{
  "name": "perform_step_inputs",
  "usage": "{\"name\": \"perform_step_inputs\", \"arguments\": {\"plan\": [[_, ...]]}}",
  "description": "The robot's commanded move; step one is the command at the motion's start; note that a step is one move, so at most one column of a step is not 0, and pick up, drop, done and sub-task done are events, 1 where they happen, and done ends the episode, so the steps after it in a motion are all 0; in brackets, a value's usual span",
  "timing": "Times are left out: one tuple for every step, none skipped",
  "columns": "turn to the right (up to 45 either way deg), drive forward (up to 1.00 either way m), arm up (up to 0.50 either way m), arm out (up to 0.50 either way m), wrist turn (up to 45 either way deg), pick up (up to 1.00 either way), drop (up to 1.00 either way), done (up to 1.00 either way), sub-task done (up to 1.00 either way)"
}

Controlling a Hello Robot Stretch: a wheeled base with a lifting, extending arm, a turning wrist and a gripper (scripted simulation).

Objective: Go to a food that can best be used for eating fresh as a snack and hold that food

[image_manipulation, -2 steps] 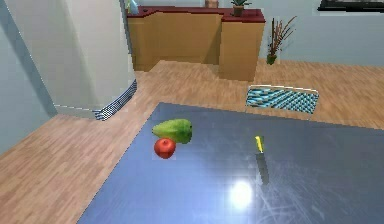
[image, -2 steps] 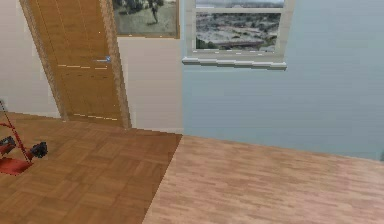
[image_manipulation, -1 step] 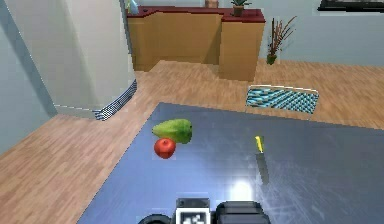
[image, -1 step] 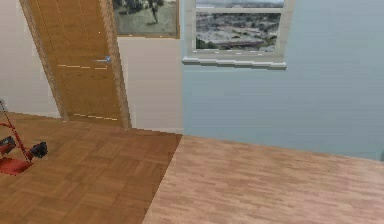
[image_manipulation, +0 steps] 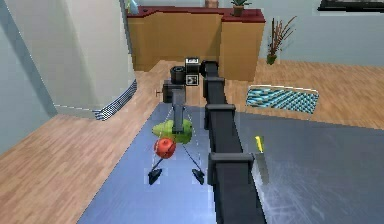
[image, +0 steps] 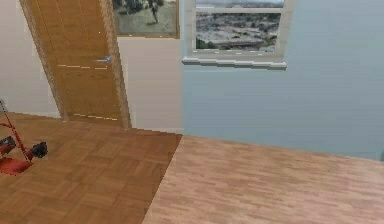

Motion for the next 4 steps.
{"name": "perform_step_inputs", "arguments": {"plan": [[0.0, 0.0, 0.0, 0.0, 45.0, 0.0, 0.0, 0.0, 0.0], [0.0, 0.0, 0.0, 0.0, 45.0, 0.0, 0.0, 0.0, 0.0], [0.0, 0.0, 0.0, 0.0, 45.0, 0.0, 0.0, 0.0, 0.0], [0.0, 0.0, 0.0, 0.0, 15.0, 0.0, 0.0, 0.0, 0.0]]}}
